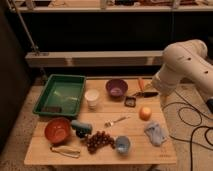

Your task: Place brush in plastic cup

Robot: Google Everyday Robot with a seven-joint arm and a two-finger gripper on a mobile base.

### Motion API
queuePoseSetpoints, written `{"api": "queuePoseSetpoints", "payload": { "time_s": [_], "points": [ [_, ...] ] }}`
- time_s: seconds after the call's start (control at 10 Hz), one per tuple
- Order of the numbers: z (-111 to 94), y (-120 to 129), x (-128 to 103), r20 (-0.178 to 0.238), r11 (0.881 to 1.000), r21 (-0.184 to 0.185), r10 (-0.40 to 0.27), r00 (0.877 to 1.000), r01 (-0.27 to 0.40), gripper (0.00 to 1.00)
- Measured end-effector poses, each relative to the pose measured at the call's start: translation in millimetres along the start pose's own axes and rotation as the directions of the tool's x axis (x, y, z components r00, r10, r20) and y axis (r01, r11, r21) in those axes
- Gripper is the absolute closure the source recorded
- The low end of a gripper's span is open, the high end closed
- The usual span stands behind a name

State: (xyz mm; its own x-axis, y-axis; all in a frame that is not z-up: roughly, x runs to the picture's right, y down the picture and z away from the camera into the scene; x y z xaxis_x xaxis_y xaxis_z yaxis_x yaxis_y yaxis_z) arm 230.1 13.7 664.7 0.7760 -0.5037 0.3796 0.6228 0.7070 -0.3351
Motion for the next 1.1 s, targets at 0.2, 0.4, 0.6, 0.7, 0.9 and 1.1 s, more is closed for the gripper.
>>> {"api": "queuePoseSetpoints", "payload": {
  "time_s": [0.2,0.4,0.6,0.7,0.9,1.1],
  "points": [
    [13.3,-33.3,29.1,-0.031,0.998,0.061,0.036,0.999,-0.034,0.36],
    [24.7,-55.7,50.6,-0.068,0.992,0.115,0.059,0.996,-0.051,0.36],
    [44.6,-71.0,78.1,-0.131,0.974,0.200,0.133,0.982,-0.105,0.36],
    [47.8,-72.5,84.3,-0.144,0.970,0.216,0.147,0.979,-0.114,0.36],
    [49.4,-75.2,82.9,-0.141,0.969,0.219,0.147,0.979,-0.114,0.36],
    [48.6,-71.1,84.1,-0.138,0.971,0.211,0.140,0.980,-0.109,0.36]
  ]
}}
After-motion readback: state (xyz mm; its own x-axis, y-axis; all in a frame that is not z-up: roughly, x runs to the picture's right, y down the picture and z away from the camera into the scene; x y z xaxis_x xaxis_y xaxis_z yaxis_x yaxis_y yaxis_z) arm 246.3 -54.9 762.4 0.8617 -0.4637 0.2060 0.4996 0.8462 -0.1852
